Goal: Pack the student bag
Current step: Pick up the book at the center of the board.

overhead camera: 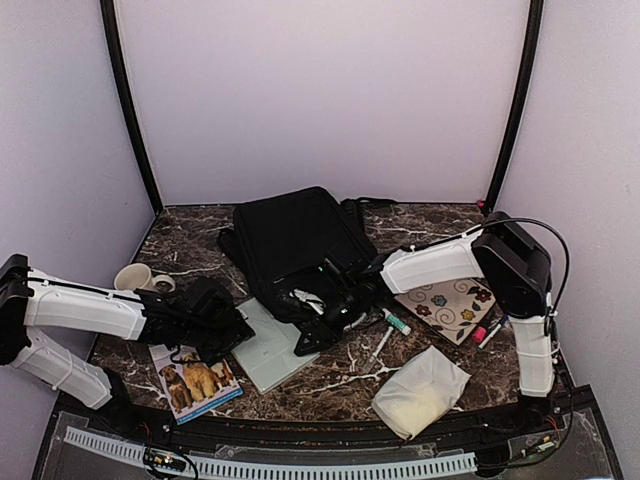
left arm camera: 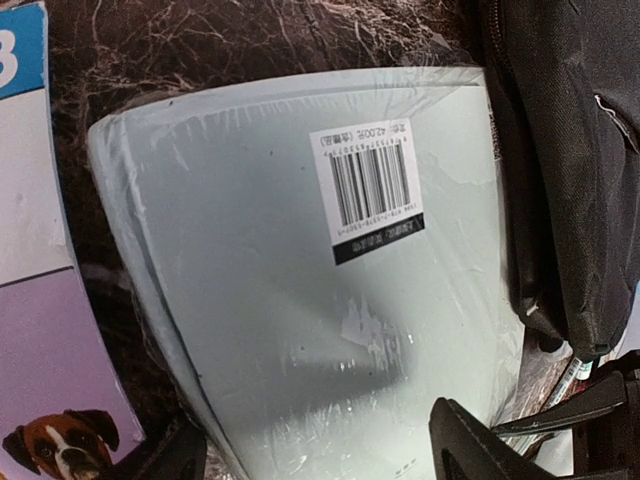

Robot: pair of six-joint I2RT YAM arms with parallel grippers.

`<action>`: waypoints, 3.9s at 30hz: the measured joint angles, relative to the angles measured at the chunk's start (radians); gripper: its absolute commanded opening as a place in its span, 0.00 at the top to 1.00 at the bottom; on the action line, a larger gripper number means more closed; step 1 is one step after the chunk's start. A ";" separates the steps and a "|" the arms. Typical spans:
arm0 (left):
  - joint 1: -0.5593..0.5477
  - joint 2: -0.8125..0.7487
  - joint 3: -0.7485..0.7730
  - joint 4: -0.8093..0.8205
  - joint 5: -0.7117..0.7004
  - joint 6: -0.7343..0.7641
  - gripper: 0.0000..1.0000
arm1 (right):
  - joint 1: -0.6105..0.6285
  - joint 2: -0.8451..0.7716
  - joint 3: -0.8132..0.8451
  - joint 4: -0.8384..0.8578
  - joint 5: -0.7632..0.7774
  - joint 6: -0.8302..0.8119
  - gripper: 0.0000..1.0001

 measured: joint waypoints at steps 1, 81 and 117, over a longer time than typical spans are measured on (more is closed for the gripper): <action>0.000 0.000 -0.001 0.002 -0.001 -0.008 0.20 | 0.000 0.004 0.002 0.003 -0.007 -0.001 0.70; -0.105 -0.204 -0.257 0.352 -0.206 -0.083 0.46 | -0.023 0.135 0.222 -0.262 -0.006 -0.032 0.62; -0.142 -0.301 -0.342 0.291 -0.210 -0.023 0.53 | 0.054 0.198 0.294 -0.317 -0.081 -0.028 0.63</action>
